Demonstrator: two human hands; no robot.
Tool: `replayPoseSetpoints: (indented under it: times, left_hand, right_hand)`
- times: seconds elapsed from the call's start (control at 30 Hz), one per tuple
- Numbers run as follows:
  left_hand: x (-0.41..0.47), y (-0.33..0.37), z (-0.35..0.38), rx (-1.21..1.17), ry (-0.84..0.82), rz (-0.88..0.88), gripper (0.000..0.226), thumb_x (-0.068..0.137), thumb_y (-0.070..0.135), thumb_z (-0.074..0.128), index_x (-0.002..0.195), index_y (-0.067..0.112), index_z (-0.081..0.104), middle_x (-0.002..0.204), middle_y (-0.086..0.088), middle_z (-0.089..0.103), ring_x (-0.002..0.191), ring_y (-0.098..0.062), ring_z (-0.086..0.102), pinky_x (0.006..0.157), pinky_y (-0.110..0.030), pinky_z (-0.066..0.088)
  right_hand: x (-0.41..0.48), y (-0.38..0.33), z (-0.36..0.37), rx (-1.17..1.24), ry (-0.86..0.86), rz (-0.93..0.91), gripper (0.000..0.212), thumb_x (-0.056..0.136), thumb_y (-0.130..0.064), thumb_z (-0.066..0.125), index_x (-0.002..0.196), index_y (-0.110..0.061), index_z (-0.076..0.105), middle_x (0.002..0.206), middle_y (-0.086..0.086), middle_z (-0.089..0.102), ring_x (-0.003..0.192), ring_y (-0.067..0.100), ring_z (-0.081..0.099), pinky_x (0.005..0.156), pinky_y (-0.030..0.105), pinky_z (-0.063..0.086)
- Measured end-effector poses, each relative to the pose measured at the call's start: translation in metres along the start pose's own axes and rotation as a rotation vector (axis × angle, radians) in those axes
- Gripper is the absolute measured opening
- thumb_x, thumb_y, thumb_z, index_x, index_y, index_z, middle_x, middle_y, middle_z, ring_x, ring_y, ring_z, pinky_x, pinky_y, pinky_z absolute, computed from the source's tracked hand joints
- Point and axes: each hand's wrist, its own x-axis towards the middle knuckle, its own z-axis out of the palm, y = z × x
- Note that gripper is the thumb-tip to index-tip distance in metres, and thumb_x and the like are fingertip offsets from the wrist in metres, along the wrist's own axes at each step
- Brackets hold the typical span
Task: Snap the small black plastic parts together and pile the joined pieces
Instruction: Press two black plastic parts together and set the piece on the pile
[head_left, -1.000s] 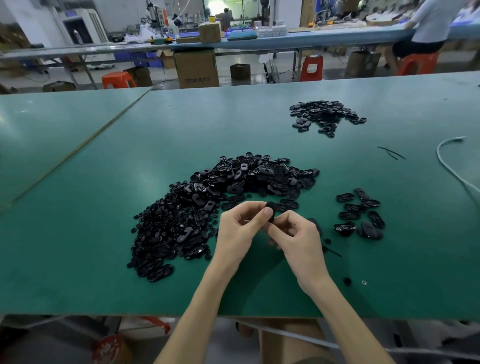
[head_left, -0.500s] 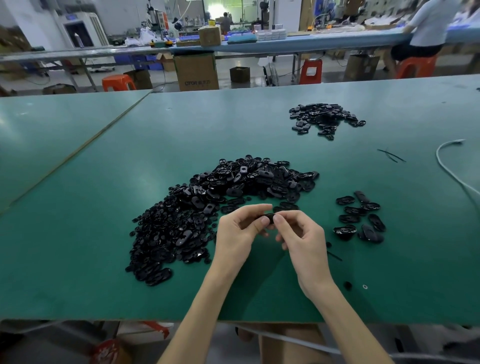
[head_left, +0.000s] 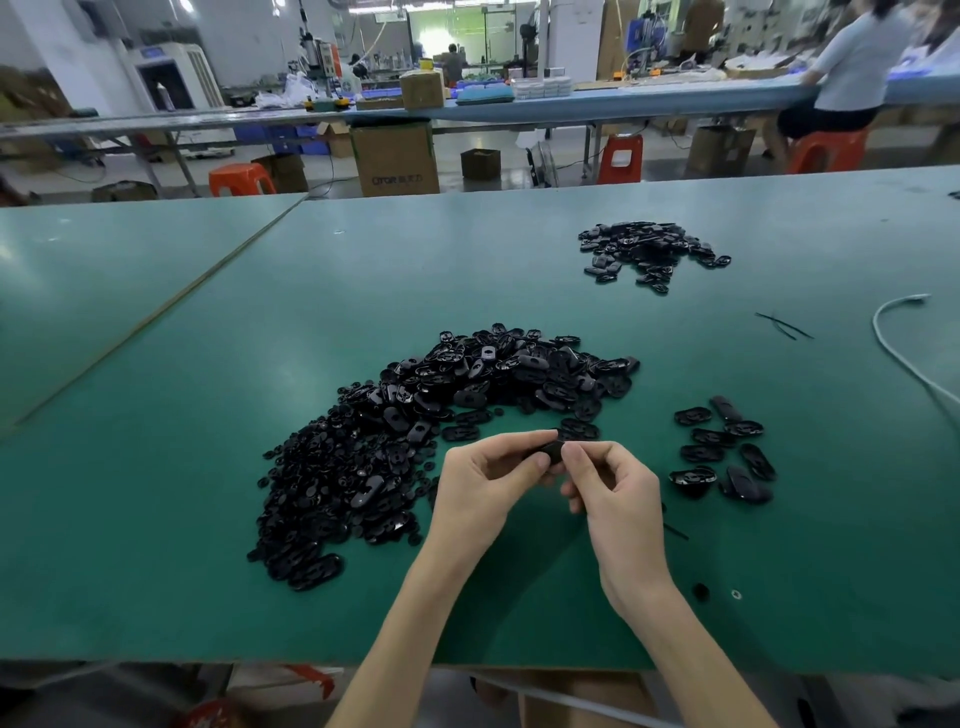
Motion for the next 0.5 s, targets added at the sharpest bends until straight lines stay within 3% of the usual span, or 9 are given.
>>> replayPoseSetpoints:
  times: [0.5]
  left_hand:
    - [-0.0008,-0.0013,0.0018,0.094,0.037,0.015,0.029,0.092,-0.009,0.067,0.104,0.014,0.08,0.094,-0.001,0.081,0.086,-0.014,0.077,0.079,-0.019,0.057]
  right_hand:
    - [-0.0032,-0.0022,0.0006,-0.074,-0.021,0.0,0.012,0.1,-0.022,0.067,0.092,-0.015,0.072,0.07,-0.001,0.072,0.059,0.006,0.057,0.058,0.021,0.05]
